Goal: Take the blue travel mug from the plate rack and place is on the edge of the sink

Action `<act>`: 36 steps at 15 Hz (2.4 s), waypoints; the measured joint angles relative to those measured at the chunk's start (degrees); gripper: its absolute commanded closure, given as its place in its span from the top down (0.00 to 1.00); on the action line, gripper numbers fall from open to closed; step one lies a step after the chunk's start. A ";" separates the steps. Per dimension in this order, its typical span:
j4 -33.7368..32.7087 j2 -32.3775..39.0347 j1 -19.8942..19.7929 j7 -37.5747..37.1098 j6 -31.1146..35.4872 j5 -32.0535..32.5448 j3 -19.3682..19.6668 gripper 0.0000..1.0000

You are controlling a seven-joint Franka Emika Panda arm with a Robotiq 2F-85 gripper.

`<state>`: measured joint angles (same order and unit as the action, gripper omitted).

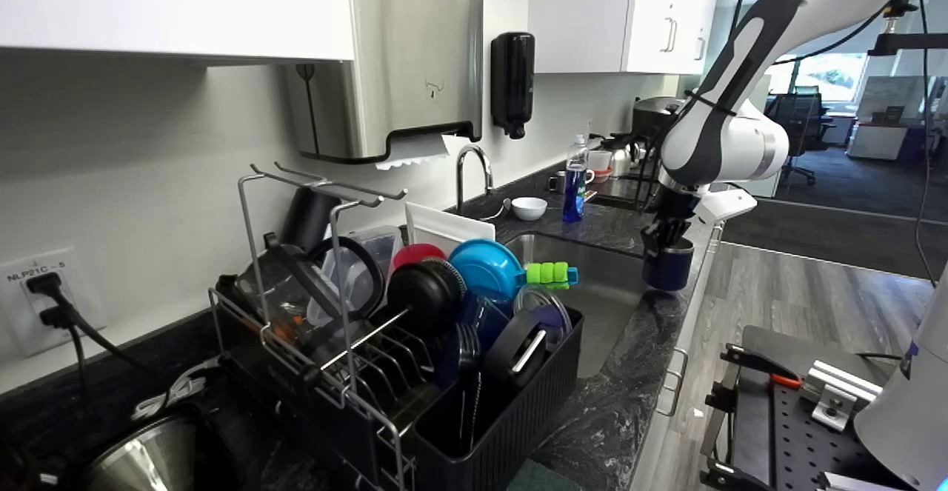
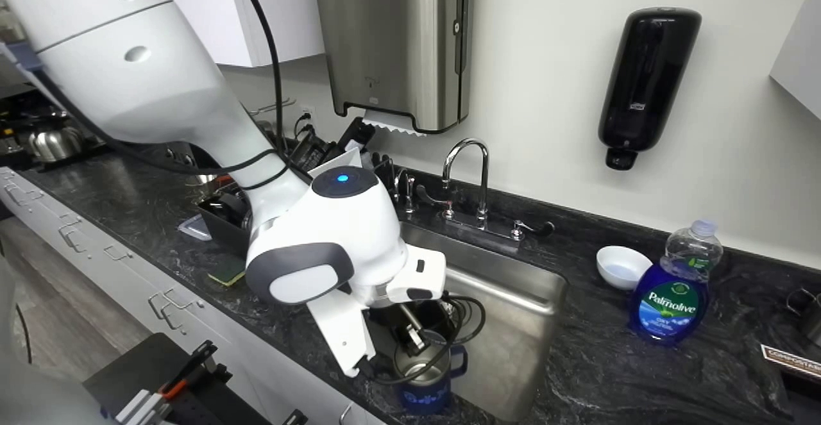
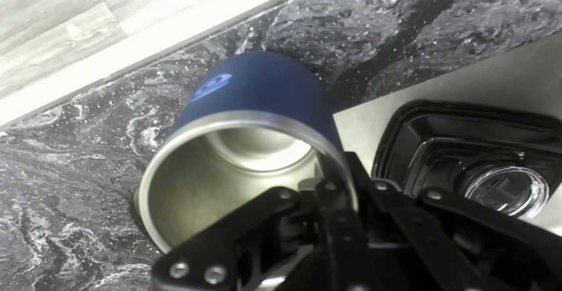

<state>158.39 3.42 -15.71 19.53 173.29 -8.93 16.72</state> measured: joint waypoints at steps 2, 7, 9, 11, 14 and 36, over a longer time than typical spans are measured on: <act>-0.01 0.77 0.01 0.00 0.62 -0.02 -0.02 0.02; -0.07 3.34 0.11 0.00 2.60 0.00 -0.15 0.02; -0.23 3.80 0.19 0.00 3.55 0.02 -0.31 0.02; -0.32 4.11 0.35 0.00 4.31 0.04 -0.38 0.02; -0.68 4.49 0.43 0.00 4.70 0.04 -0.58 0.02; -0.92 1.48 2.75 -3.45 4.17 12.57 5.52 1.00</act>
<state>157.47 4.90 -12.95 16.08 177.46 3.64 22.24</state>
